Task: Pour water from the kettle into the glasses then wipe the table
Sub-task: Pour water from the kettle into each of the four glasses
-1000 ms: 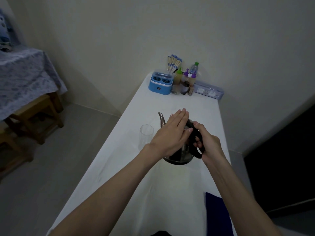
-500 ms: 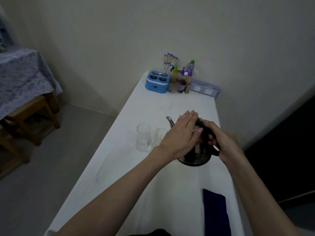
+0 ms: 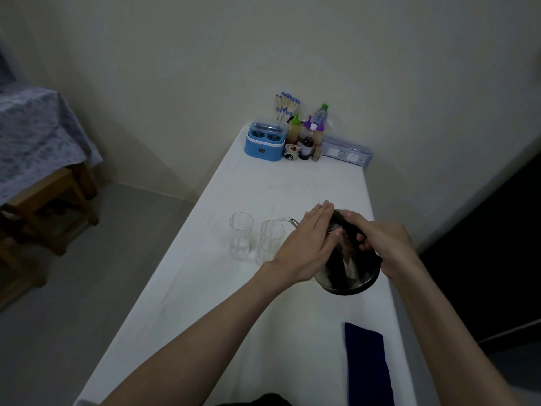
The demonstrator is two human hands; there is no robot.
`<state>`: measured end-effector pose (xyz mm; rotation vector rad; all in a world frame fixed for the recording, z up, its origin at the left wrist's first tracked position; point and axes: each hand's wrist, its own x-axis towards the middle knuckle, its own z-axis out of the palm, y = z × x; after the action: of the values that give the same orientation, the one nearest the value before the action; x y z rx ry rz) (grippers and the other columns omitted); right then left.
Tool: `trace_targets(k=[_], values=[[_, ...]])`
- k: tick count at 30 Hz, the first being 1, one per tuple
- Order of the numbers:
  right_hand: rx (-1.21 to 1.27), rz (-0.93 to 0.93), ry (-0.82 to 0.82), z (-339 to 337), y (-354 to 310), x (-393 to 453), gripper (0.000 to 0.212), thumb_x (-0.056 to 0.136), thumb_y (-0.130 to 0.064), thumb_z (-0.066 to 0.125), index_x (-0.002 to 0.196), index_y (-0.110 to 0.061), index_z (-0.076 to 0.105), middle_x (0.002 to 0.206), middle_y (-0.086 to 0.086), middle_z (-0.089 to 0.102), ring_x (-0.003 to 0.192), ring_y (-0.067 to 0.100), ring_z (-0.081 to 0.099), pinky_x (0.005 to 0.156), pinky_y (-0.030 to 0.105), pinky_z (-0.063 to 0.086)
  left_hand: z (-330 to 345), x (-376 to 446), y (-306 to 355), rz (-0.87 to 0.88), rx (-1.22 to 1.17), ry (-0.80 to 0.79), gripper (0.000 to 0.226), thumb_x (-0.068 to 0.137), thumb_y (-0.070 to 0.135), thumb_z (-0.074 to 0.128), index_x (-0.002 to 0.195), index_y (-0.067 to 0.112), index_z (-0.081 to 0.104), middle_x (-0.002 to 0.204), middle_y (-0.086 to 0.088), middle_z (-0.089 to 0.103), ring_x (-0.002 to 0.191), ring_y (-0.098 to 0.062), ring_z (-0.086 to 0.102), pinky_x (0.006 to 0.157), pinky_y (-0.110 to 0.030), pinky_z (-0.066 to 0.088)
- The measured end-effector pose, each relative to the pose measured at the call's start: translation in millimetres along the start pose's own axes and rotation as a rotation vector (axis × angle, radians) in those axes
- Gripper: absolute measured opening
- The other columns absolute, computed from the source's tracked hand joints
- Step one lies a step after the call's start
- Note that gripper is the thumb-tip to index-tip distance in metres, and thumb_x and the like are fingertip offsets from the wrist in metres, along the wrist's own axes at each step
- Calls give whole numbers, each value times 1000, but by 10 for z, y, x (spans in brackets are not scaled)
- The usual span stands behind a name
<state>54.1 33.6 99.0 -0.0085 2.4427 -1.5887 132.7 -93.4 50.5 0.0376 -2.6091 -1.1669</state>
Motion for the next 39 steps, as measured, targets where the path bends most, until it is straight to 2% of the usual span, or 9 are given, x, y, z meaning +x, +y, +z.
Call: trace_targets(k=[6,12,18,26,30,33,37,39], values=[[-28,-30,7,-47,14,13,48,67,-53,84,58,-9,68,60,3,66,59,20,59,64,31,48,48,2,3,-17,-17,-12,58,103,36,30,153,11,13,162,-3,14,149,-12,7,117,-20,1],[-46,-37,17,-79,44,21,49,68,-52,85,57,-8,67,56,2,64,54,19,57,57,27,46,87,6,17,-23,-32,-19,58,103,38,29,153,12,13,162,-2,14,148,-11,7,117,-20,2],[-84,-58,25,-90,49,54,51,67,-57,84,57,-8,70,54,0,66,56,19,59,64,30,49,95,25,20,-32,-46,-19,58,103,38,29,152,13,13,161,-2,15,148,-11,7,118,-22,3],[-96,-61,16,-82,21,79,52,66,-57,83,57,-8,69,56,1,66,53,16,59,57,26,45,88,19,14,-63,-77,-17,58,103,39,29,153,14,14,162,-1,14,148,-10,7,119,-24,6],[-108,-65,2,-83,43,95,54,64,-59,83,60,-7,71,58,2,67,57,18,61,63,29,51,99,27,17,-67,-79,-19,58,103,40,29,153,14,13,162,0,14,148,-9,6,118,-23,5],[-118,-58,-4,-82,59,115,57,61,-63,83,60,-6,72,59,4,69,58,21,63,68,39,57,103,31,11,-72,-80,-21,58,103,40,28,153,15,13,162,0,14,148,-9,7,118,-22,5],[-84,-36,-14,-77,65,124,62,47,-69,84,53,-9,70,57,6,68,56,23,62,62,41,58,108,32,0,-70,-82,-15,58,103,40,28,153,15,14,162,0,15,148,-10,8,119,-24,6],[-72,-34,-24,-74,65,126,62,47,-68,84,54,-8,69,57,7,67,56,23,61,61,40,57,109,34,-5,-70,-85,-12,58,103,40,29,153,14,14,162,0,15,148,-10,8,120,-26,7]])
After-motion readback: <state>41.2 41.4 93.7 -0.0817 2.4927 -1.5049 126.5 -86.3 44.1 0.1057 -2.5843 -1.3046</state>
